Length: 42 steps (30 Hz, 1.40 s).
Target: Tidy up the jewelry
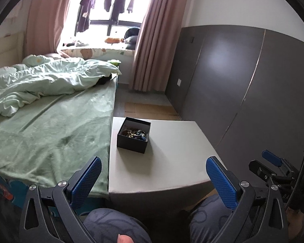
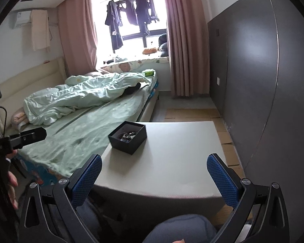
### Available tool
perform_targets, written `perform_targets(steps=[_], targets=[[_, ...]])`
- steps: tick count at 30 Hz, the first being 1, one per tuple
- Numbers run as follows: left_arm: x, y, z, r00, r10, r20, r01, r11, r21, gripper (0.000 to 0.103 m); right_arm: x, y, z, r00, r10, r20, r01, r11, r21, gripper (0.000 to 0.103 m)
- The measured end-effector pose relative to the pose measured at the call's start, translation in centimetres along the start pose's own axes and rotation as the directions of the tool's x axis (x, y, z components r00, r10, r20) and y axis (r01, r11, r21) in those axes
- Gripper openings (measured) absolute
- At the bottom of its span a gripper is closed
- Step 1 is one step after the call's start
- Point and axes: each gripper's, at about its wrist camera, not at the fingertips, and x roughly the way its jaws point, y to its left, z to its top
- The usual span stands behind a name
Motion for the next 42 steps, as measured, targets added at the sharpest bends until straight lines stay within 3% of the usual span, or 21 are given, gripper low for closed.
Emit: perform_targets(steps=[5, 22, 29, 42], targets=[[-2.2, -1.2, -1.7, 0.999, 0.016, 0.050, -0.017, 1.000, 0.024, 0.103, -2.4, 0.6, -1.5, 1.000, -0.013, 0.002, 0.013, 1.000, 0.002, 0.103], [-5.8, -5.1, -3.3, 0.995, 0.059, 0.077, -0.068, 0.990, 0.126, 0.103, -7.0, -0.5, -3.8, 1.000, -0.021, -0.021, 0.022, 0.998, 0.052, 0.103], [-6.1, -4.8, -3.5, 0.994, 0.088, 0.063, -0.095, 0.988, 0.124, 0.103, -7.3, -0.5, -3.7, 1.000, -0.009, -0.006, 0.009, 0.997, 0.073, 0.103], [-6.3, -3.9, -3.7, 0.996, 0.070, 0.052, -0.075, 0.993, 0.087, 0.103, -7.6, 0.0, -3.6, 1.000, -0.003, 0.014, 0.002, 0.998, 0.066, 0.103]])
